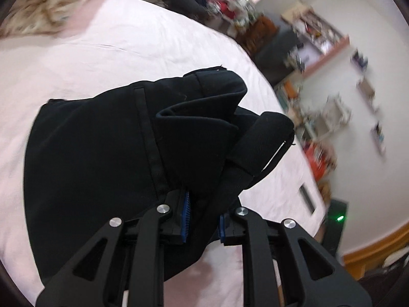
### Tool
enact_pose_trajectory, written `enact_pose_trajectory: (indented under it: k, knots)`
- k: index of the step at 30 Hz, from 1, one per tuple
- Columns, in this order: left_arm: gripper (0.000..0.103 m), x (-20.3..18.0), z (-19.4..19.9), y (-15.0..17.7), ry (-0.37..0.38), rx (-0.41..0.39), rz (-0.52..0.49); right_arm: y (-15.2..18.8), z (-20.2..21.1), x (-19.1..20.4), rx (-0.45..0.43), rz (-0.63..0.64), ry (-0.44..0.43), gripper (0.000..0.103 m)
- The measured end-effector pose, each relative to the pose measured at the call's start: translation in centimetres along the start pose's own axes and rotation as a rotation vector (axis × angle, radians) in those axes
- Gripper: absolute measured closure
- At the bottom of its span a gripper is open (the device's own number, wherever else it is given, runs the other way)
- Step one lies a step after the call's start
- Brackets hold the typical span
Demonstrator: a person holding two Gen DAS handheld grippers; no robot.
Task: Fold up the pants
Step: 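Lift the waistband with the left gripper and fold it over the legs, then release the folded trousers with the left gripper onto the bed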
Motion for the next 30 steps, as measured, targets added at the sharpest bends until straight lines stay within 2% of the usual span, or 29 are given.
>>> enact_pose_trajectory:
  k: [3,8,11,13,14,15,16,17,18,19,21,23,25,28,30]
  knots:
    - [0.087,-1.7,-2.4,0.0,-0.046,0.062,-0.062,0.3,0.0,-1.3,0.004,-0.018,0.008,0.04]
    - [0.087,-3.6,-6.5,0.6,-0.172,0.167,-0.183,0.5,0.4,-2.4,0.0,-0.04,0.018,0.04]
    - [0.086,-4.6,-9.0,1.4,-0.28,0.219,-0.272,0.3,0.7,-2.4,-0.015,-0.039,0.029,0.04]
    - [0.084,-5.8,-10.7,2.1,-0.37,0.251,-0.356,0.0,1.1,-2.7,-0.033,-0.042,0.041,0.04]
    - [0.084,-6.7,-11.7,2.6,-0.437,0.268,-0.424,-0.1,1.2,-2.9,-0.039,-0.042,0.045,0.04]
    - [0.078,-7.5,-12.5,3.0,-0.496,0.28,-0.481,-0.3,1.5,-3.1,-0.051,-0.043,0.054,0.04]
    - [0.066,-8.2,-13.3,3.5,-0.55,0.292,-0.536,-0.5,2.0,-3.4,-0.062,-0.043,0.062,0.04]
    - [0.064,-9.1,-14.0,4.4,-0.616,0.299,-0.607,-0.8,2.4,-3.6,-0.073,-0.046,0.069,0.04]
    - [0.055,-9.8,-14.4,5.1,-0.675,0.289,-0.66,-1.1,2.8,-3.8,-0.085,-0.048,0.071,0.04]
    - [0.036,-10.2,-14.4,5.3,-0.69,0.28,-0.677,-1.6,3.2,-4.1,-0.101,-0.049,0.073,0.04]
    - [0.002,-10.9,-13.7,5.9,-0.658,0.248,-0.693,-2.8,4.7,-4.2,-0.153,-0.044,0.063,0.04]
    - [0.002,-11.6,-12.4,6.6,-0.609,0.212,-0.706,-4.0,6.3,-3.8,-0.206,-0.024,0.022,0.04]
    - [0.002,-12.0,-11.2,7.5,-0.557,0.21,-0.701,-5.8,7.7,-2.8,-0.238,0.015,-0.077,0.04]
    - [0.002,-11.2,-7.7,9.0,-0.477,0.165,-0.633,-7.9,7.5,0.0,-0.205,0.091,-0.251,0.044]
    - [0.002,-10.0,-4.4,9.1,-0.448,0.127,-0.535,-8.2,6.1,3.2,-0.143,0.162,-0.376,0.053]
Point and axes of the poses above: each gripper's, at about its wrist camera, not at the fingertips, and z roughly against the way its jaws point, x to its left, y to its underside, the point moved 1 cm from there along -z, roughly the way its jaws point, and after that the axes turned 10 degrees about x, right-handed, at the moved point
